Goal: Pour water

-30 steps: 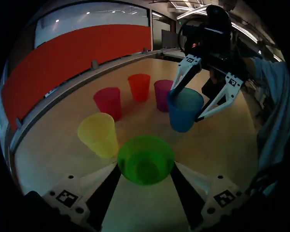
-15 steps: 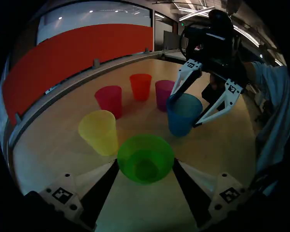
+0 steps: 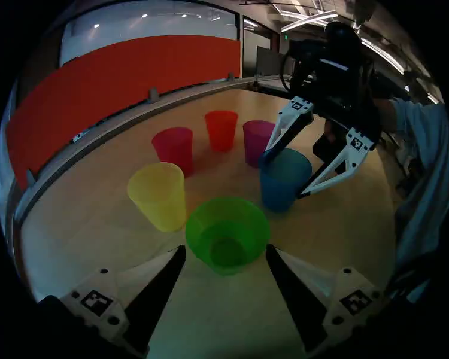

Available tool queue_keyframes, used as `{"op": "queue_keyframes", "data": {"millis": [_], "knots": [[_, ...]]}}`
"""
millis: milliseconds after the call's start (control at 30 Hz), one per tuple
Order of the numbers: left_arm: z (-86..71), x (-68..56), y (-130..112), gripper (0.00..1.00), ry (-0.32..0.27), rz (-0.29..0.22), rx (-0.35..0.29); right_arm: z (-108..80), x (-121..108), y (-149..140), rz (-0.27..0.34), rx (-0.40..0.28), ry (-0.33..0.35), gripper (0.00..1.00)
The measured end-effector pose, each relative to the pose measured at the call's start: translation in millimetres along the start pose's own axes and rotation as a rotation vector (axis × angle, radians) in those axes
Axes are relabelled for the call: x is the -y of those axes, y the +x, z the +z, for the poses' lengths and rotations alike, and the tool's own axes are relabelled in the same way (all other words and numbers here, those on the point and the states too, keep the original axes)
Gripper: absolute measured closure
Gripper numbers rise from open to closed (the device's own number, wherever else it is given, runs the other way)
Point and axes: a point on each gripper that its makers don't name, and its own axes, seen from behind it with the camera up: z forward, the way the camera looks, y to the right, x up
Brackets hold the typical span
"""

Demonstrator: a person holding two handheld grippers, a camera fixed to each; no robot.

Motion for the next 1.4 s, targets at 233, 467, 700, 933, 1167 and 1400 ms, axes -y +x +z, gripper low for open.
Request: {"op": "queue_keyframes", "data": {"millis": [233,467,700,933,1167,1400], "knots": [[-3.5,-3.3,-2.5,0.00,0.000,0.000,0.002,-4.3,-0.7,-5.4,0.007,-0.001,-0.012,0.08],[-4.3,-5.0,-4.2,0.00,-0.001,-0.006,0.004,-5.5,-5.0,-9.5,0.022,0.009,-0.035,0.01],[-7.6,-3.1,-4.4,0.00,0.007,-0.011,0.000,-9.4,-5.6,-14.7,0.017,0.024,-0.053,0.00],[-12.9,-1.6,-6.8,0.00,0.023,-0.016,-0.001,-20.5,-2.6,-23.6,0.019,0.031,-0.061,0.00],[-21.7,-3.6,-8.7,0.00,0.042,-0.025,-0.008,-39.5,-1.6,-34.5,0.031,0.031,-0.084,0.00],[-32.6,-5.3,-9.9,0.00,0.064,-0.046,-0.026,-59.7,-2.1,-41.8,0.051,0.014,-0.118,0.00]]}}
